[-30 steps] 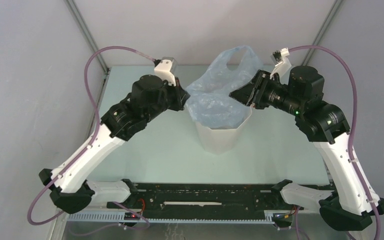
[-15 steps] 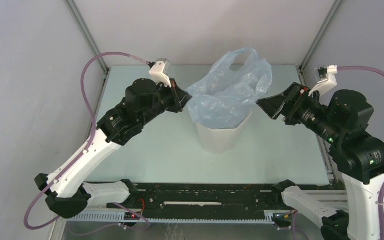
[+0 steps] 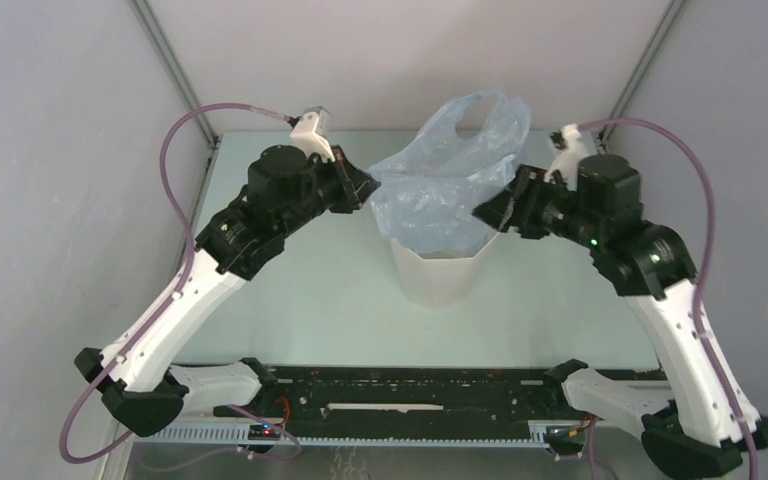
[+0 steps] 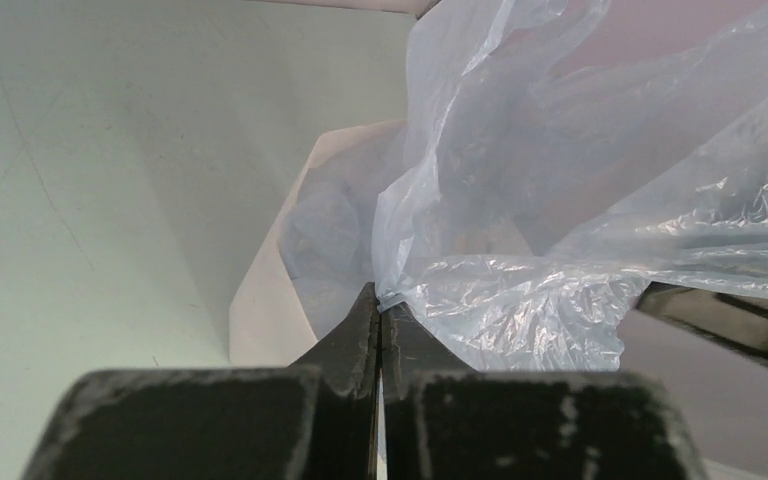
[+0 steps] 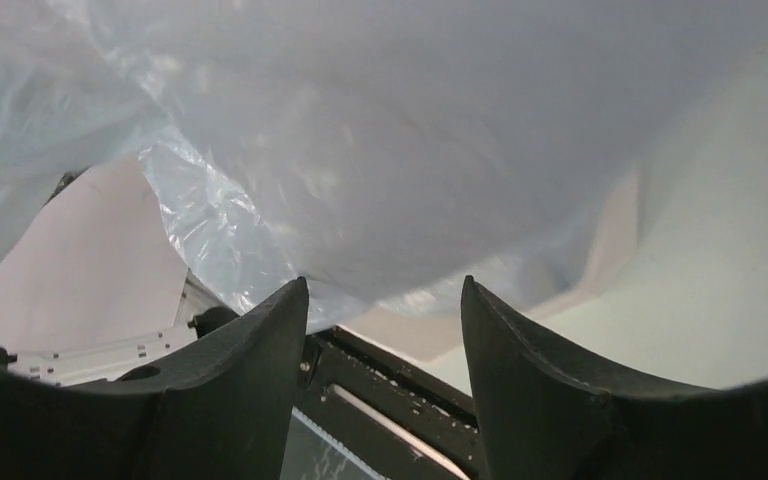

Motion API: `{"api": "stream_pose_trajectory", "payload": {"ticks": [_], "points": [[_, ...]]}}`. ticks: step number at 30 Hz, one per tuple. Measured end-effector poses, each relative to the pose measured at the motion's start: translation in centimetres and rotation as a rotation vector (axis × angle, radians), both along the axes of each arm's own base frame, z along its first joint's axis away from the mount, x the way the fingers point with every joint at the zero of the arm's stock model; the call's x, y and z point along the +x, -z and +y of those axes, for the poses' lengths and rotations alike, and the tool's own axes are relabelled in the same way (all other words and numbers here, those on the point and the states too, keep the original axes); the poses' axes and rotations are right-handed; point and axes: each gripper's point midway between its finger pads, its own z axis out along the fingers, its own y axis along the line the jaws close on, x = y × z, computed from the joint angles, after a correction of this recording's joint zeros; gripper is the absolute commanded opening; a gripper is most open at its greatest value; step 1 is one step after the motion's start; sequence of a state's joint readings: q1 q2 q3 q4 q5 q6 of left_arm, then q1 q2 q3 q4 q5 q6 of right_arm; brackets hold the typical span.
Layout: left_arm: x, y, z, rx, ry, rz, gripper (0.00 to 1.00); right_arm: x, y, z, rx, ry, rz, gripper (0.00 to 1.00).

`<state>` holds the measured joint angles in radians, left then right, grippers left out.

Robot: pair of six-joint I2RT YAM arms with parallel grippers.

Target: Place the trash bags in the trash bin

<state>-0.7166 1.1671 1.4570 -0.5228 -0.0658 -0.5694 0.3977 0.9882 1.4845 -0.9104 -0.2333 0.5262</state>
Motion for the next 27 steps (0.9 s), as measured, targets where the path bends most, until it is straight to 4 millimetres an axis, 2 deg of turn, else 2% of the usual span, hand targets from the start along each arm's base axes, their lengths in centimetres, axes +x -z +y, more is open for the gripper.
{"api": "stream_pose_trajectory", "payload": {"ticks": [5, 8, 15, 17, 20, 23, 27], "points": [[0.4, 0.6, -1.5, -0.029, 0.04, 0.037, 0.0, 2.3, 1.4, 4.6, -0.019, -0.093, 0.006, 0.68], [0.6, 1.6, -2.7, -0.032, 0.07, 0.074, 0.0, 3.4, 3.0, 6.0, -0.054, -0.083, 0.0, 0.68], [0.8, 2.8, -3.9, -0.029, 0.109, 0.114, 0.0, 6.3, 7.9, 7.9, -0.205, 0.017, 0.015, 0.7], [0.8, 2.8, -3.9, -0.027, 0.112, 0.114, 0.0, 7.0, 9.9, 7.9, -0.261, 0.045, 0.042, 0.71], [0.7, 2.8, -4.0, -0.026, 0.116, 0.115, 0.0, 7.0, 12.0, 7.3, -0.327, 0.055, 0.073, 0.71], [0.8, 3.2, -4.1, -0.02, 0.115, 0.122, 0.0, 6.9, 11.7, 6.4, -0.345, 0.05, 0.059, 0.71], [1.1, 3.9, -4.3, -0.007, 0.115, 0.137, 0.0, 6.3, 8.9, 4.7, -0.277, 0.053, 0.011, 0.75]]}}
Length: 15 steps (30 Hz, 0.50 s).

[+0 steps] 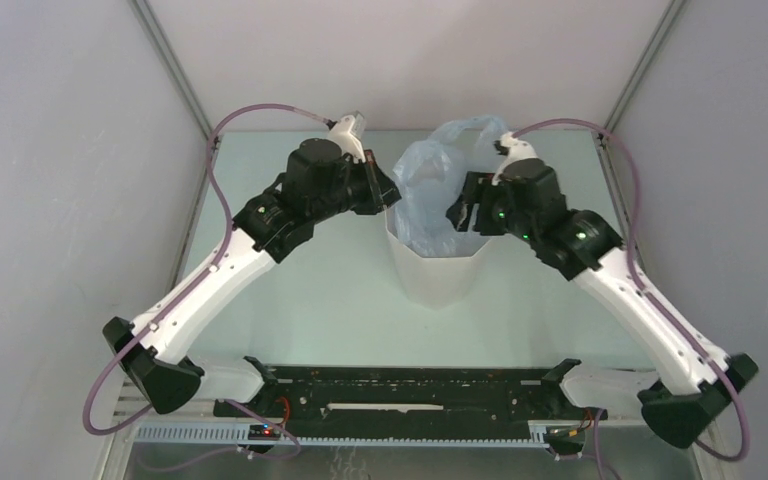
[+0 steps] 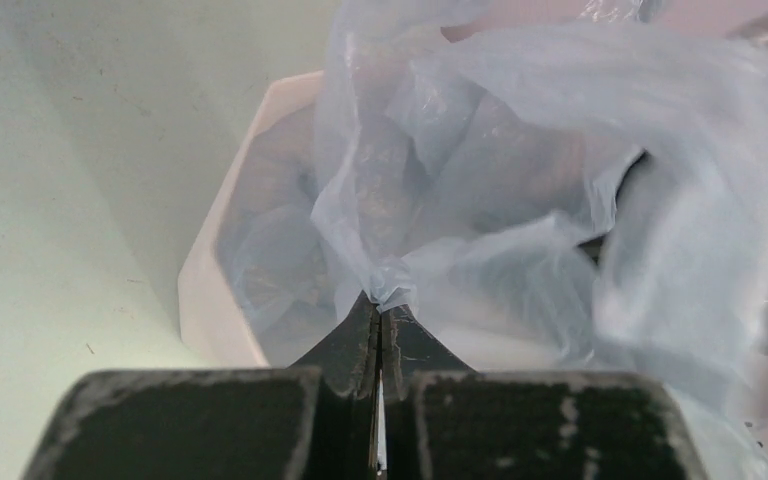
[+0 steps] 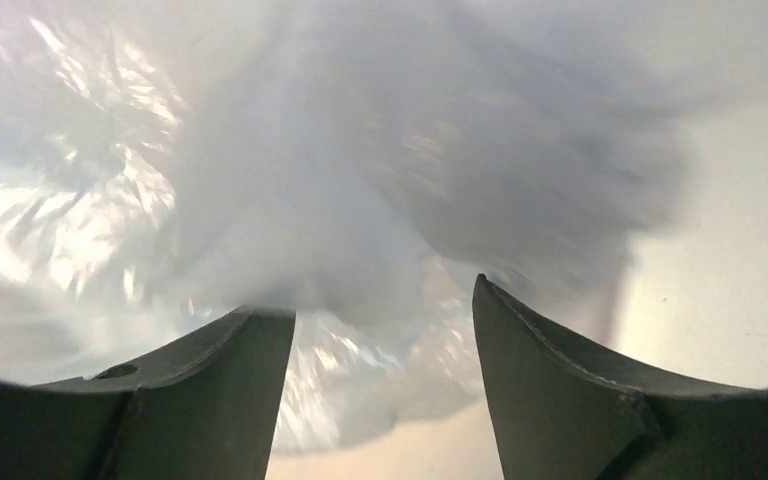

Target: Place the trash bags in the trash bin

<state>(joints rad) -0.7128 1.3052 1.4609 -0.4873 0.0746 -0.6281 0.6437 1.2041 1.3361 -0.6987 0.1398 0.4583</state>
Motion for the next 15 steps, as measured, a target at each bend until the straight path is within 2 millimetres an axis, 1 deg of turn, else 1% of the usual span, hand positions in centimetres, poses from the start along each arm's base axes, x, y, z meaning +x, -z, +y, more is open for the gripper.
{"api": "stream_pose_trajectory", "payload": {"ticks": [3, 6, 10, 13, 15], "points": [[0.2, 0.4, -0.1, 0.007, 0.0, 0.006, 0.0, -1.7, -3.1, -1.4, 0.061, -0.007, -0.043, 0.78], [0.6, 0.5, 0.2, 0.026, -0.022, -0.011, 0.0, -3.5, -6.1, -2.3, 0.123, -0.014, -0.085, 0.83], [1.4, 0.3, 0.8, 0.056, -0.054, -0.05, 0.0, -5.5, -9.4, -3.3, 0.197, -0.002, -0.119, 0.84], [1.6, -0.4, 0.5, 0.042, -0.047, -0.071, 0.0, -6.0, -11.8, -3.1, 0.247, -0.009, -0.14, 0.84], [1.5, -1.0, 0.2, 0.019, -0.033, -0.085, 0.0, -6.1, -13.6, -2.3, 0.283, -0.023, -0.153, 0.84]]}}
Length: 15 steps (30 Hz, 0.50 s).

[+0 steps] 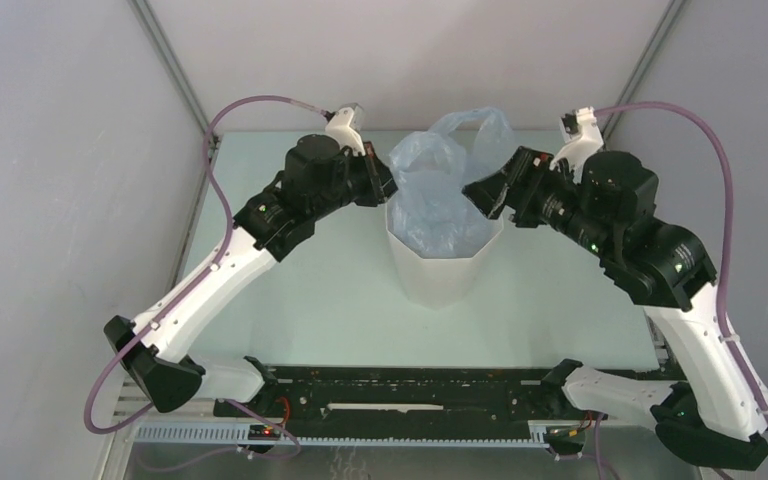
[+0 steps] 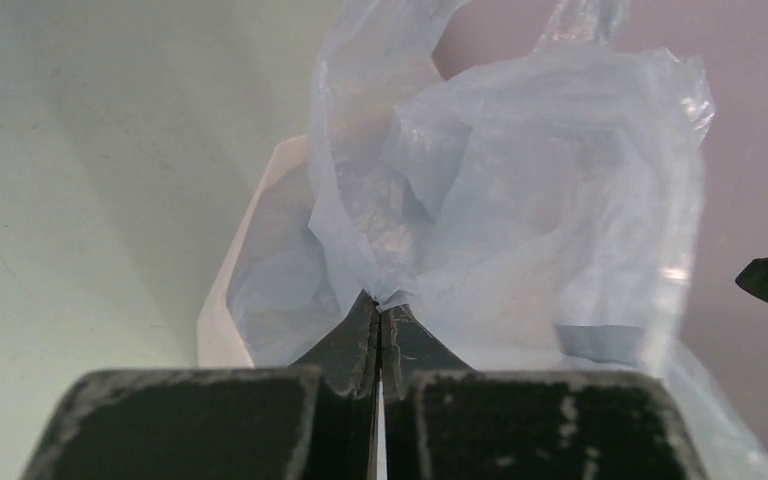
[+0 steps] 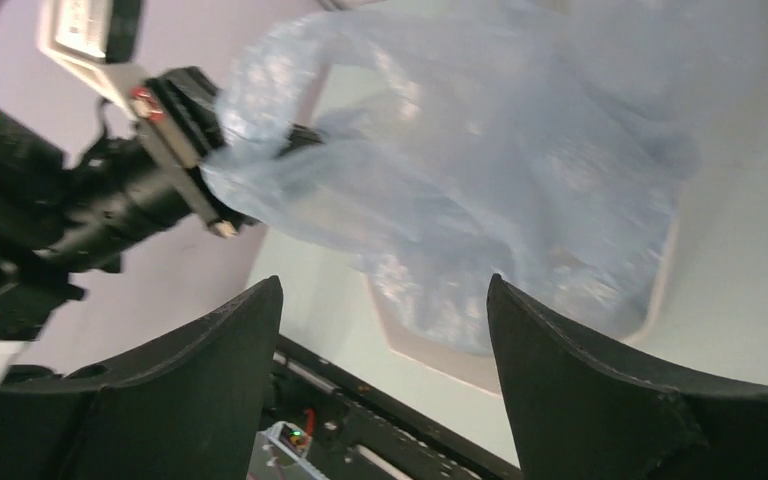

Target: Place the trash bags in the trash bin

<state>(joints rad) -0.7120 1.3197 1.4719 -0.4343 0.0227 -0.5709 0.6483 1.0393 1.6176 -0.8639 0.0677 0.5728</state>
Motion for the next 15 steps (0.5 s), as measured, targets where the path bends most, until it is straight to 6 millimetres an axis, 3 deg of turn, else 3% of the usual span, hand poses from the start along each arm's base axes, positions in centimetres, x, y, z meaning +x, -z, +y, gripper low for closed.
{"api": "stream_pose_trajectory", "payload": {"ticks": [4, 7, 12, 15], "points": [[0.0, -0.7, -0.4, -0.026, 0.014, -0.015, 0.0, 0.5, -2.2, 2.4, 0.068, -0.036, -0.012, 0.8], [0.0, -0.9, -0.5, -0.033, 0.02, -0.02, 0.0, 2.2, -1.1, 3.3, 0.123, -0.008, 0.041, 0.71], [-0.2, -1.1, -0.6, -0.042, 0.028, -0.022, 0.0, 5.8, 2.3, -0.1, 0.153, 0.14, 0.12, 0.67], [-0.3, -1.4, -0.5, -0.049, 0.027, -0.024, 0.0, 7.1, 3.2, -1.0, 0.143, 0.174, 0.135, 0.49]]}}
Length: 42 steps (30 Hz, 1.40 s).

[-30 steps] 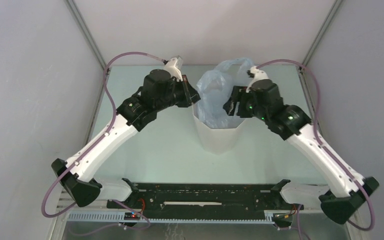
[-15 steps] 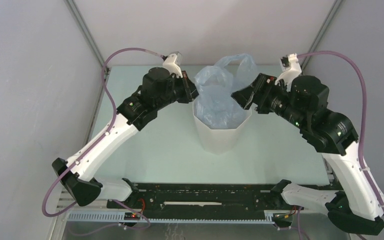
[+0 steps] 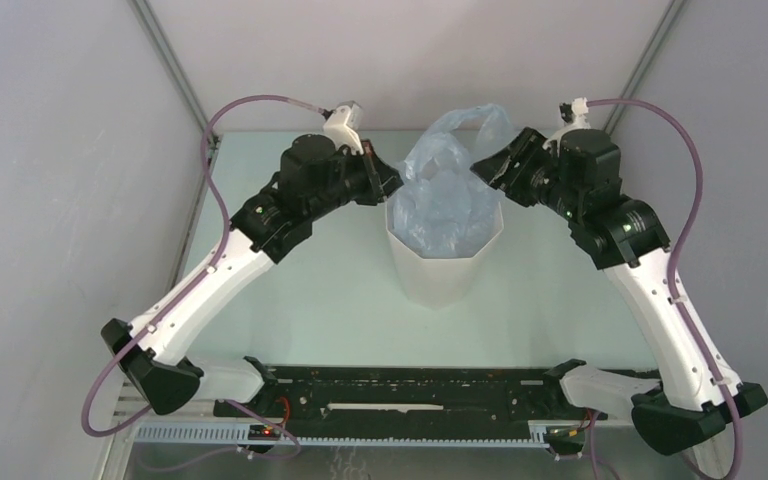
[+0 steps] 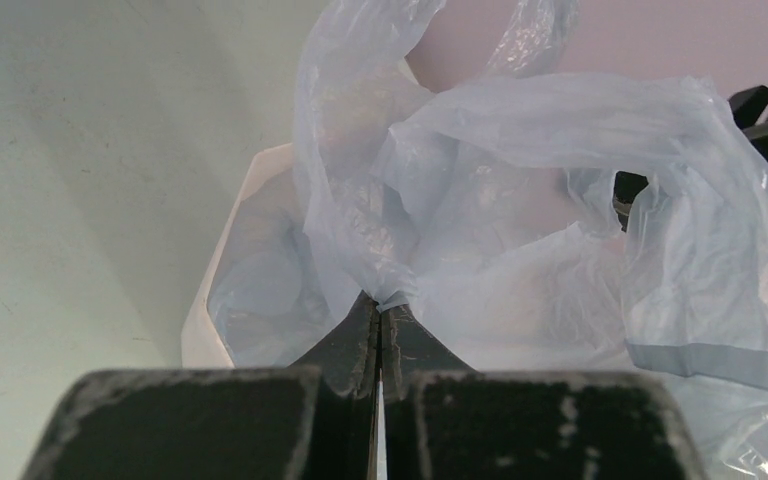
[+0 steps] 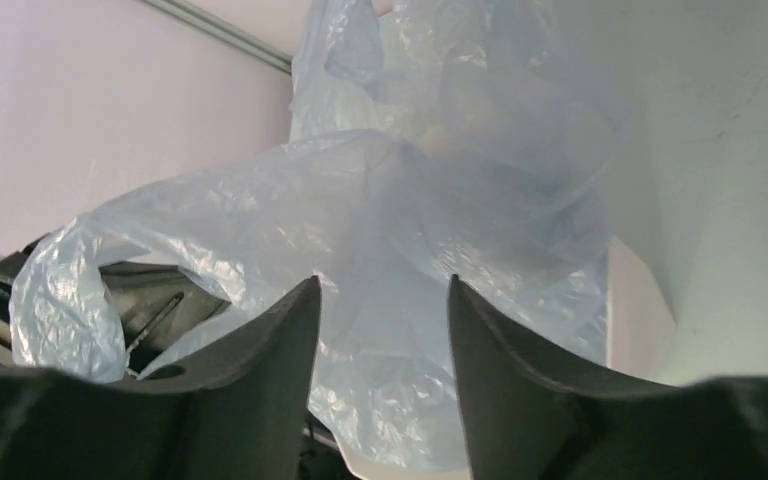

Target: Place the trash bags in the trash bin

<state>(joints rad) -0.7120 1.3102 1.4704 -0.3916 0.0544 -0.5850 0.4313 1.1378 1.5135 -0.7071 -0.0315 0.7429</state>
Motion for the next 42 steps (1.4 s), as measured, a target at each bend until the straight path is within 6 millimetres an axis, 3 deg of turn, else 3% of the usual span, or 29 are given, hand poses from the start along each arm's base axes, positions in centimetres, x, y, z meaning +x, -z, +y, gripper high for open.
{"api": "stream_pose_trajectory", "payload": {"ticks": [3, 7, 12, 18, 21, 23, 27, 31, 34, 38, 42], "points": [[-0.3, -0.3, 0.4, -0.003, -0.008, -0.004, 0.0, 0.7, 0.7, 0.4, -0.039, -0.022, -0.005, 0.43], [-0.8, -0.8, 1.0, -0.016, -0.019, -0.011, 0.0, 2.0, 2.3, 0.8, -0.097, -0.039, 0.005, 0.43], [-1.1, -0.9, 1.2, -0.035, -0.025, 0.0, 0.0, 2.8, 5.8, 2.3, -0.184, -0.065, 0.046, 0.45], [-0.8, 1.1, 0.8, -0.056, -0.035, 0.035, 0.0, 1.8, 11.2, 5.8, -0.26, -0.152, 0.14, 0.47], [-0.2, 2.3, 0.5, -0.037, -0.042, 0.054, 0.0, 1.3, 13.6, 6.3, -0.288, -0.175, 0.192, 0.47], [0.4, 3.0, 0.2, -0.023, -0.047, 0.067, 0.0, 1.1, 14.1, 6.0, -0.3, -0.173, 0.207, 0.49], [1.8, 4.3, -0.4, 0.004, -0.056, 0.096, 0.0, 0.9, 12.2, 4.3, -0.272, -0.143, 0.175, 0.57], [2.4, 5.8, -1.2, 0.025, -0.041, 0.123, 0.0, -0.3, 8.3, 1.1, -0.223, -0.084, 0.103, 0.75], [2.4, 6.5, -1.5, 0.034, -0.027, 0.137, 0.0, -2.3, 4.4, -0.5, -0.187, -0.088, 0.016, 0.86], [2.2, 6.2, -1.7, 0.025, -0.009, 0.134, 0.0, -4.8, 0.1, -0.4, -0.141, -0.166, -0.09, 0.88], [1.9, 5.7, -1.7, 0.015, 0.002, 0.128, 0.0, -6.0, -2.3, 1.4, -0.115, -0.225, -0.137, 0.89]]}}
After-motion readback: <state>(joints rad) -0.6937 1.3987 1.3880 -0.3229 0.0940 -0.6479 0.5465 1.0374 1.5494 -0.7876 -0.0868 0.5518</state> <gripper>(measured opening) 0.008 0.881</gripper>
